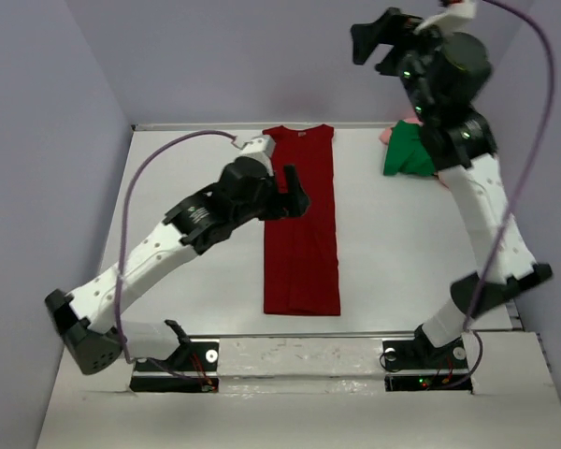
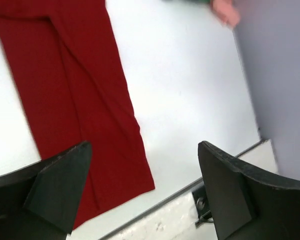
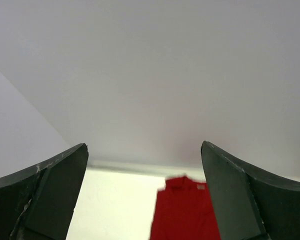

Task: Fold and stack the t-shirts
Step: Rotate the tshirt 90 degrees

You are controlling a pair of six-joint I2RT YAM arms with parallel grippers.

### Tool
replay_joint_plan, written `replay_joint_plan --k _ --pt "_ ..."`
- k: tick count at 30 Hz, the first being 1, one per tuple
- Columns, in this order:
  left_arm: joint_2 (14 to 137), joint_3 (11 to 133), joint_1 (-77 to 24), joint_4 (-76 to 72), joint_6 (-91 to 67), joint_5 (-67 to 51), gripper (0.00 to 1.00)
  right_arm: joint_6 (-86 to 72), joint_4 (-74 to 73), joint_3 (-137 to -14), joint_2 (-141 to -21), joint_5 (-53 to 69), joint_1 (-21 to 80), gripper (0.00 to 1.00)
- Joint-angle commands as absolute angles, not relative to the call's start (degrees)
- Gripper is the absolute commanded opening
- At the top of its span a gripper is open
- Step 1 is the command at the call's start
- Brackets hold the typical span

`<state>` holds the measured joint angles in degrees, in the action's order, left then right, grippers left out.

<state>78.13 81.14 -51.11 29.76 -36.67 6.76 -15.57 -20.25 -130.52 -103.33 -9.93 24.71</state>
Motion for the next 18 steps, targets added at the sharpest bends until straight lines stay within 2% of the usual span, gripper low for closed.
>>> replay_joint_plan --k 1,5,7,8,14,15,18 --pt "67.3 71.7 -43.2 27.1 -36.6 6.9 0.99 -14.3 -21.1 -114.3 -89.7 -14.0 24.3 1.0" --pt "57.8 60.1 -32.1 19.6 -37.5 1.6 0.99 -20.1 -28.8 -98.0 -73.8 -7.8 24.3 0.98" --pt "57.5 57.7 -26.8 17.3 -35.2 -0.1 0.99 -23.4 -32.8 -90.7 -69.6 -4.5 24.3 0.97" --pt "58.3 56.7 -25.4 16.6 -33.0 -4.2 0.99 -24.6 -34.4 -82.4 -65.7 -1.4 24.3 0.96" --pt "61.8 51.3 -21.3 14.7 -31.4 -20.4 0.97 -29.4 -38.2 -56.5 -57.7 13.2 24.3 0.91" --pt "61.9 49.7 -21.4 14.4 -31.7 -21.6 0.96 -30.6 -38.1 -50.9 -57.1 15.9 24.3 0.88" --pt "62.7 42.1 -21.4 15.3 -33.4 -26.5 0.91 -34.1 -37.6 -43.2 -56.5 22.8 24.3 0.83"
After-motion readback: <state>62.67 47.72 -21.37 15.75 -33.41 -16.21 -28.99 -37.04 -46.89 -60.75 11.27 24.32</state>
